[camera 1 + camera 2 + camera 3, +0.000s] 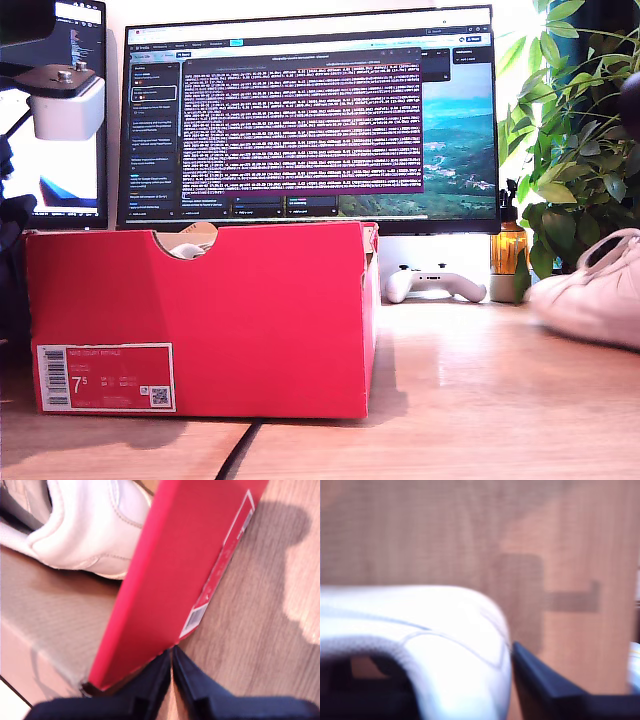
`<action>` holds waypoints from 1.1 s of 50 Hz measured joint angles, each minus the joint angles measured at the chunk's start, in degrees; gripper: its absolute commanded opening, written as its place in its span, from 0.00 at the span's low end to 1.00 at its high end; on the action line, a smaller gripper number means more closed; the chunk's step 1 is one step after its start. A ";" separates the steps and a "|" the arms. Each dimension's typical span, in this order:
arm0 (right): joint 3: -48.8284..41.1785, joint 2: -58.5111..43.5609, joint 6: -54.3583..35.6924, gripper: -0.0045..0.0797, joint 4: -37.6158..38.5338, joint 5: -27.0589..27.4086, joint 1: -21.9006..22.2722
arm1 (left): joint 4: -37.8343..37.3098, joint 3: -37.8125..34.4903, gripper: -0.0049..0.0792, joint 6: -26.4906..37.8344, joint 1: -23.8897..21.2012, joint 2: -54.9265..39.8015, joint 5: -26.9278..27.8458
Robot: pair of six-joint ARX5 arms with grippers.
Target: Pack the white shoes by picking the first shoe and placing it inside the red shoebox, left side, then picking and rotating the second shoe and placing it in the shoebox
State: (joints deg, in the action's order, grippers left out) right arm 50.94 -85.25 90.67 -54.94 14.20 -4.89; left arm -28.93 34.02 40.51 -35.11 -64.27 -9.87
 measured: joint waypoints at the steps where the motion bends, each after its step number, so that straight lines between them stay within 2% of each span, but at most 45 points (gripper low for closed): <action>1: 0.07 0.00 0.00 0.04 -0.83 0.33 0.02 | 0.00 0.00 0.04 -0.02 0.00 0.00 0.00; 6: 1.31 0.00 -10.05 0.04 -7.23 4.13 0.61 | 0.00 0.00 0.04 0.00 0.00 0.00 0.00; 9: 3.02 0.00 -10.45 0.04 -10.36 7.26 0.87 | -0.02 0.00 0.04 -0.02 0.00 0.00 0.00; 10: 3.85 0.00 -17.33 0.04 -11.19 8.33 1.05 | 0.00 0.00 0.04 0.00 0.00 0.00 -0.02; 12: 6.08 0.00 -17.33 0.04 -12.59 10.86 1.31 | -0.02 0.00 0.04 -0.02 0.00 0.00 0.00; 13: 7.26 0.00 -24.70 0.04 -13.11 12.04 1.49 | 0.00 0.00 0.04 -0.02 0.00 0.00 0.00; 15: 10.47 0.00 -25.14 0.04 -14.36 13.40 1.75 | 0.00 0.00 0.04 0.00 0.00 0.00 0.00; 16: 11.98 0.00 -30.80 0.04 -14.80 13.92 1.90 | 0.00 0.00 0.04 0.00 0.00 0.00 0.00; 19: 16.61 0.00 -38.27 0.04 -15.54 16.04 2.19 | 0.00 0.00 0.04 -0.02 0.00 0.00 0.00; 22: 21.24 0.00 -43.54 0.04 -16.55 17.29 2.19 | 0.00 0.00 0.04 -0.02 0.00 0.00 0.02; 23: 22.77 0.00 -49.72 0.04 -16.94 17.46 2.19 | 0.00 0.00 0.04 -0.02 0.00 0.00 0.00; 25: 25.03 0.00 -50.53 0.04 -17.40 17.51 2.16 | 0.00 0.00 0.04 -0.02 0.00 0.00 0.02; 26: 26.23 0.02 -58.49 0.04 -17.55 17.46 2.16 | 0.00 0.00 0.04 0.00 0.00 0.00 0.02; 27: 27.26 0.02 -58.49 0.04 -17.68 17.22 2.16 | 0.00 0.00 0.04 0.00 0.00 0.00 0.02; 28: 28.20 0.02 -64.59 0.04 -17.79 16.76 2.16 | 0.00 0.00 0.04 0.00 0.00 0.00 0.00; 29: 28.94 0.02 -64.59 0.04 -17.84 16.20 2.16 | 0.00 0.00 0.04 -0.02 0.00 0.00 0.02; 31: 30.42 0.02 -73.09 0.04 -17.97 14.75 2.16 | 0.00 0.00 0.04 0.00 0.00 0.00 0.02; 33: 31.82 0.02 -73.09 0.04 -18.12 13.55 2.16 | -0.02 0.00 0.04 -0.02 0.00 0.00 0.02; 34: 32.50 0.02 -82.12 0.04 -18.29 13.20 2.16 | -0.02 0.00 0.04 -0.02 0.00 0.00 0.02; 39: 36.30 0.02 -86.79 0.04 -18.32 9.51 2.16 | 0.00 0.00 0.04 -0.02 0.00 0.00 0.02; 40: 37.11 0.02 -90.16 0.04 -17.68 8.17 2.16 | 0.00 0.00 0.04 -0.02 0.00 0.00 0.02; 43: 39.78 0.02 -92.02 0.04 -14.84 3.32 2.19 | 0.00 0.00 0.04 0.00 0.00 0.00 0.02; 44: 40.72 0.02 -96.61 0.04 -13.44 1.31 2.19 | 0.00 0.00 0.04 -0.02 0.00 0.00 0.02; 46: 42.23 0.02 -96.91 0.04 -10.86 -2.34 2.14 | 0.00 0.00 0.04 0.00 0.00 0.00 0.02; 47: 42.93 0.02 -100.26 0.04 -9.64 -3.85 1.99 | -0.02 0.00 0.04 0.00 0.00 0.00 0.02; 50: 44.15 0.02 -100.61 0.04 -5.55 -8.46 0.85 | 0.00 0.00 0.04 -0.02 0.00 0.00 0.04; 51: 44.39 0.02 -104.56 0.04 -4.46 -9.68 0.42 | 0.00 0.00 0.04 0.00 0.00 0.00 0.04; 55: 44.54 0.02 -109.24 0.04 -0.55 -14.19 -2.01 | -0.02 0.00 0.04 0.00 0.00 0.00 0.07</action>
State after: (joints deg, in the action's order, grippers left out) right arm 95.48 -85.23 -18.57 -55.48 0.01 -6.90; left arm -28.95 34.02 40.51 -35.11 -64.27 -9.80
